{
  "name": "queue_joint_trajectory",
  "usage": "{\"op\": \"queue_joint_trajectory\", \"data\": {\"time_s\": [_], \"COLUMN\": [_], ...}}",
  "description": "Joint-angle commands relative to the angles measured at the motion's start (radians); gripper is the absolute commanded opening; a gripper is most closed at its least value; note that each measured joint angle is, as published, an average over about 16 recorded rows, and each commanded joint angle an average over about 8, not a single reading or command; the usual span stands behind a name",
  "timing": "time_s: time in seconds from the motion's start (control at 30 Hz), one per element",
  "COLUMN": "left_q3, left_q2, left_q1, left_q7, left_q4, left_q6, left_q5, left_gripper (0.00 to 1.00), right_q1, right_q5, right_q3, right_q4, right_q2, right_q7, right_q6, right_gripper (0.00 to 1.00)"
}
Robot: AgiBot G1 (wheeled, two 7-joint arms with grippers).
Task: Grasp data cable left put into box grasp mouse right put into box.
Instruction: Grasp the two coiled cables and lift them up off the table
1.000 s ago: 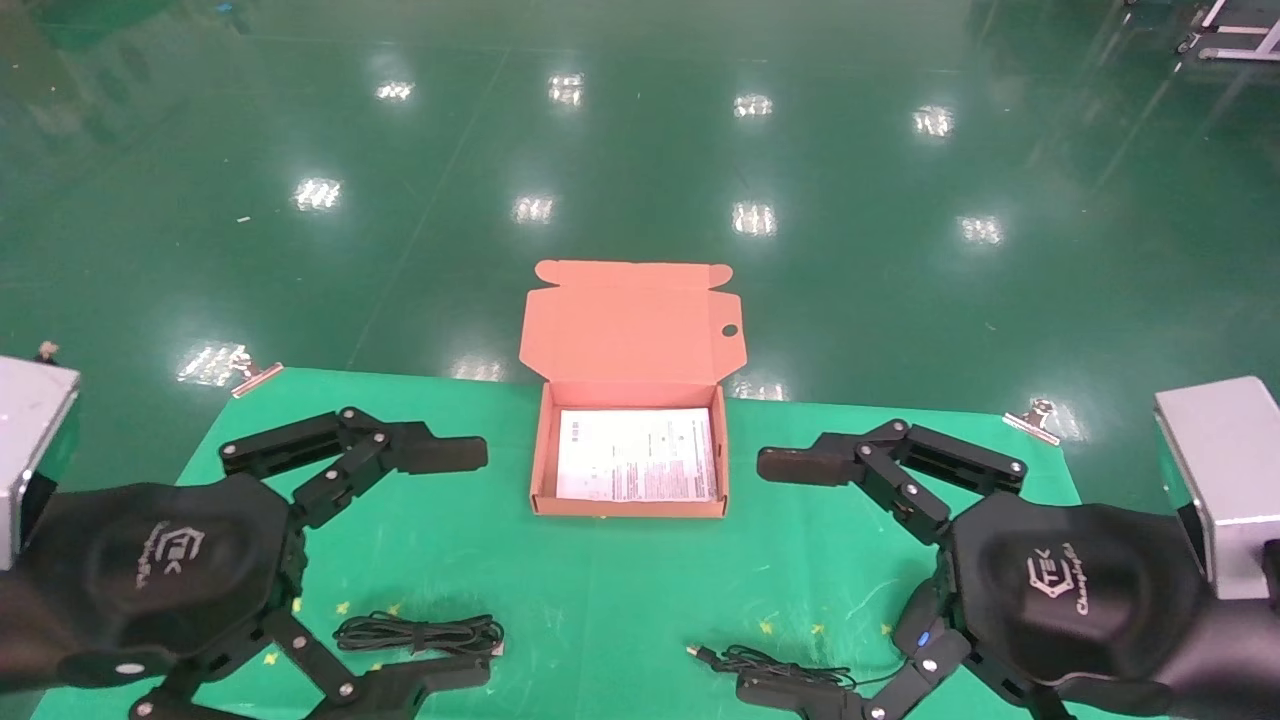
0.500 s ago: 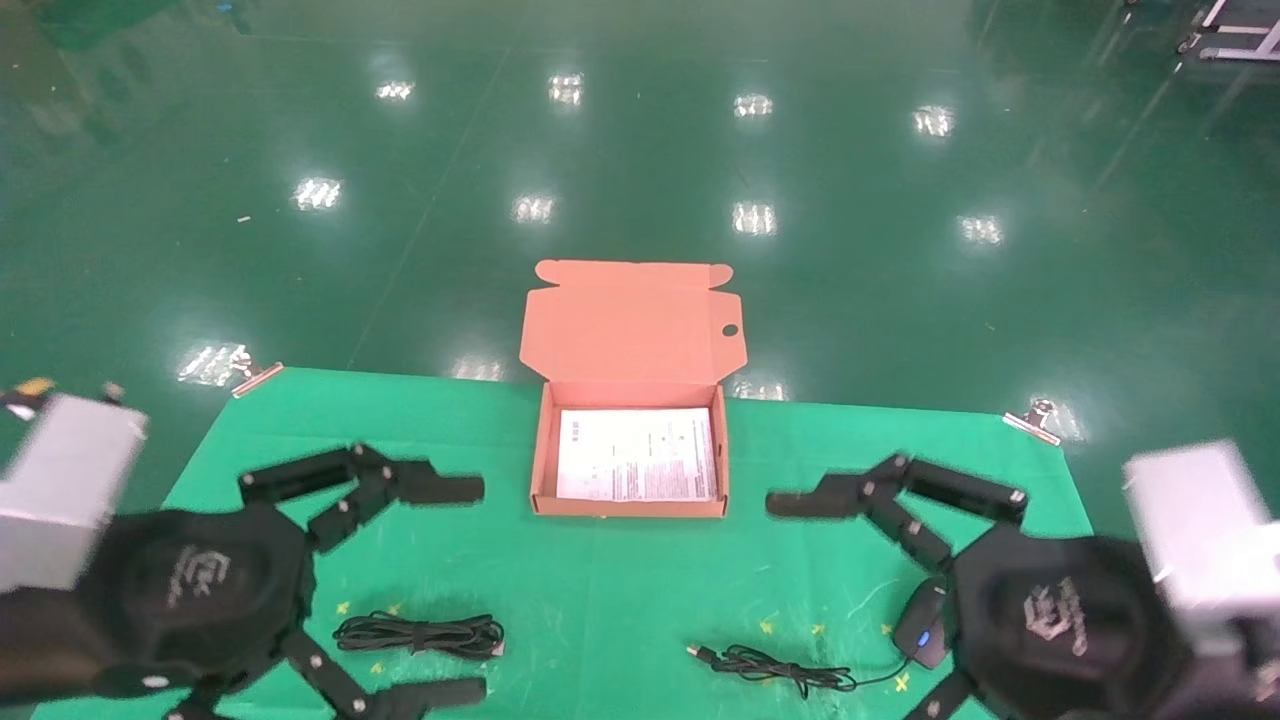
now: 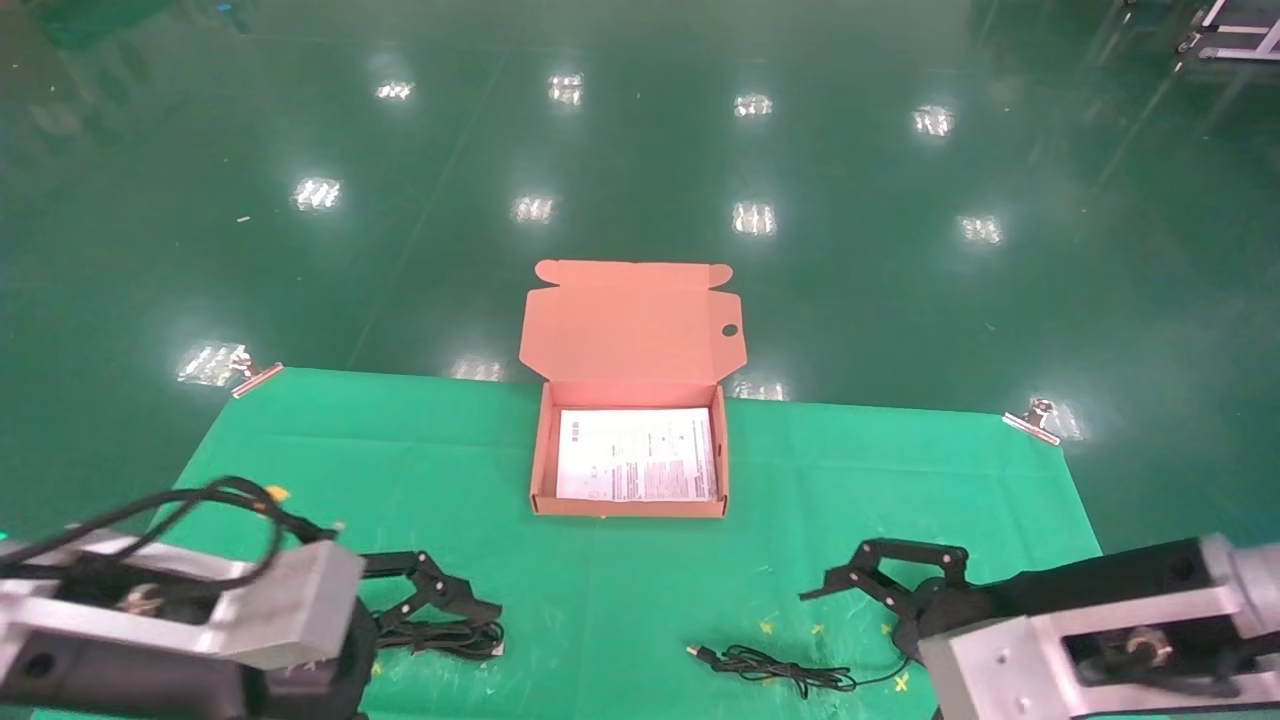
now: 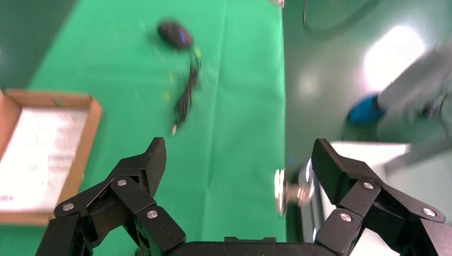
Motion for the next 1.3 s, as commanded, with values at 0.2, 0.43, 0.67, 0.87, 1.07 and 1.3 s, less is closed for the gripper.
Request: {"op": "queue_joint_trajectory", "data": {"time_s": [0.2, 0.43, 0.67, 0.87, 1.07, 1.3], "left_q3": [0.139, 0.22, 0.263, 0.276, 0.272, 0.259], "left_q2": [0.06, 0.127, 0.181, 0.228, 0.285, 0.353], "left_q1": [-0.093, -0.11, -0.085, -0.067, -0.069, -0.095], "left_q7": [0.013, 0.002, -0.016, 0.013, 0.054, 0.111], "left_q4": [-0.006, 0.032, 0.103, 0.219, 0.39, 0.587], "left_q6": [-0.018, -0.08, -0.165, -0.215, -0.266, -0.312], "left_q5": [0.213, 0.407, 0.537, 0.565, 0.563, 0.547], "left_gripper": [1.0, 1.0, 1.0, 1.0, 1.0, 1.0], "right_q1": [0.075, 0.081, 0.027, -0.03, -0.062, -0.075], "right_q5": [-0.168, -0.324, -0.439, -0.523, -0.594, -0.658], "right_q3": [-0.129, -0.208, -0.25, -0.273, -0.288, -0.306], "right_q4": [0.002, 0.002, -0.001, -0.014, -0.045, -0.12], "right_q2": [-0.038, -0.088, -0.131, -0.169, -0.216, -0.282], "right_q7": [-0.048, -0.046, 0.02, 0.113, 0.189, 0.219], "right_q6": [0.018, 0.069, 0.15, 0.222, 0.279, 0.332], "right_gripper": [1.0, 1.0, 1.0, 1.0, 1.0, 1.0]}}
